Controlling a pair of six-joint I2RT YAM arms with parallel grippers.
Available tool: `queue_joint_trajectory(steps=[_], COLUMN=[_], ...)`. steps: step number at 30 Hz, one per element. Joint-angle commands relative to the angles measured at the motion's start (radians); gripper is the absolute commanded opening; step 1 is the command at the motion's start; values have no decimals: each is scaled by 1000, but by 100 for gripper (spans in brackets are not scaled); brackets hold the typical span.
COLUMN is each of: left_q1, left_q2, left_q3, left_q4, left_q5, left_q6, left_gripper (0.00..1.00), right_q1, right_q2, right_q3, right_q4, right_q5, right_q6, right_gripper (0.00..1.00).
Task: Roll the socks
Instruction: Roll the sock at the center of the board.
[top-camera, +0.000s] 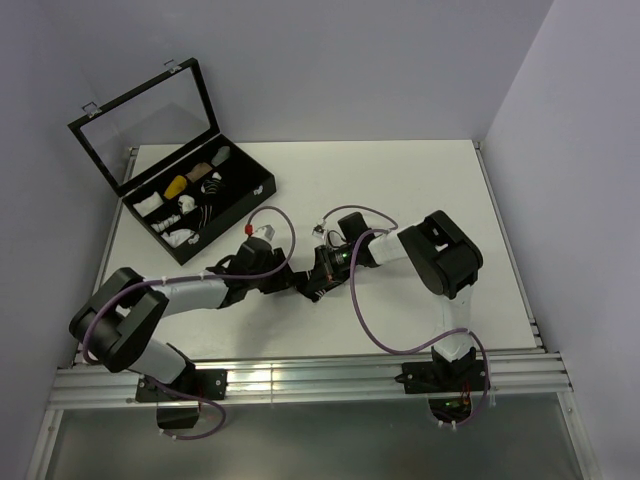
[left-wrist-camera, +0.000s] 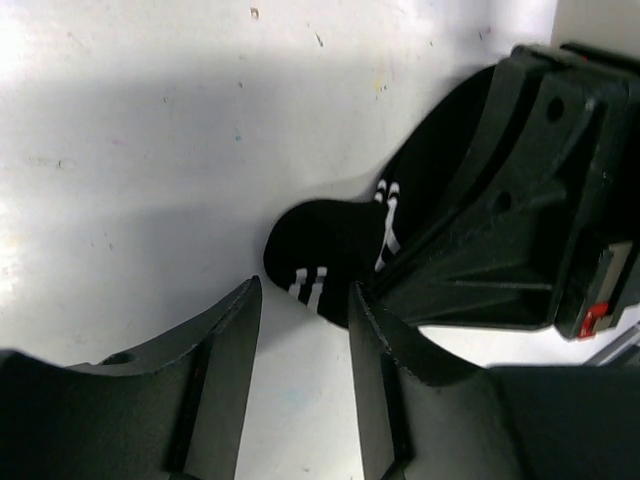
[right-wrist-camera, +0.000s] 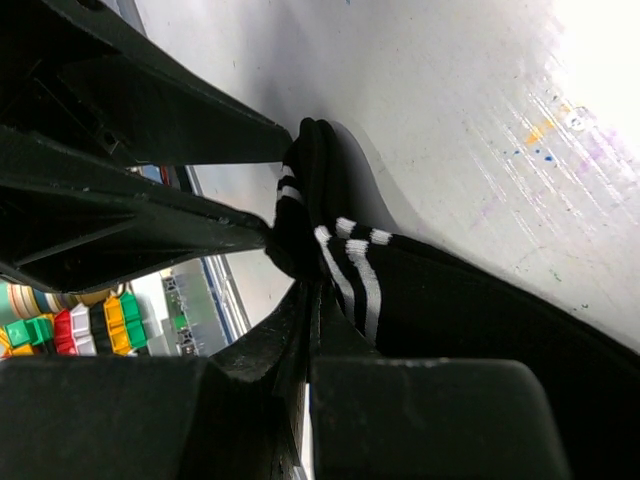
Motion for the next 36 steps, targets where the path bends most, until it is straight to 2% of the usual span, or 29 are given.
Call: queue_joint_trajectory(steps=[1, 9, 21, 25, 32, 35, 36], left_q1=[-4, -16, -68, -76, -79, -80, -79], left_q2=[41, 55, 81, 107, 133, 158, 170], left_q3=[30, 60, 99, 118, 127, 144, 151], left_q4=[-113, -219, -308, -328, -333, -353, -357], left_q5=[-61, -121, -198, -216, -222, -224, -225], left_q6=[3, 13, 5, -9, -23, -27, -30], left_gripper=[46, 41, 40, 37, 27, 22, 20], right_q1=[-13, -13, -13, -12, -10, -7, -4], right_q2=[29, 23, -5, -17, -16, -40, -51], right_q3=[10, 21, 58, 56, 53, 42, 38], right_q4=[-48, -71, -135, -137, -140, -146, -148], right_q5=[81, 98, 167, 179, 195, 231, 242], right_q6=[-39, -50, -73, -70, -70, -85, -91], right_gripper=[0, 0, 2, 7, 8, 20, 26])
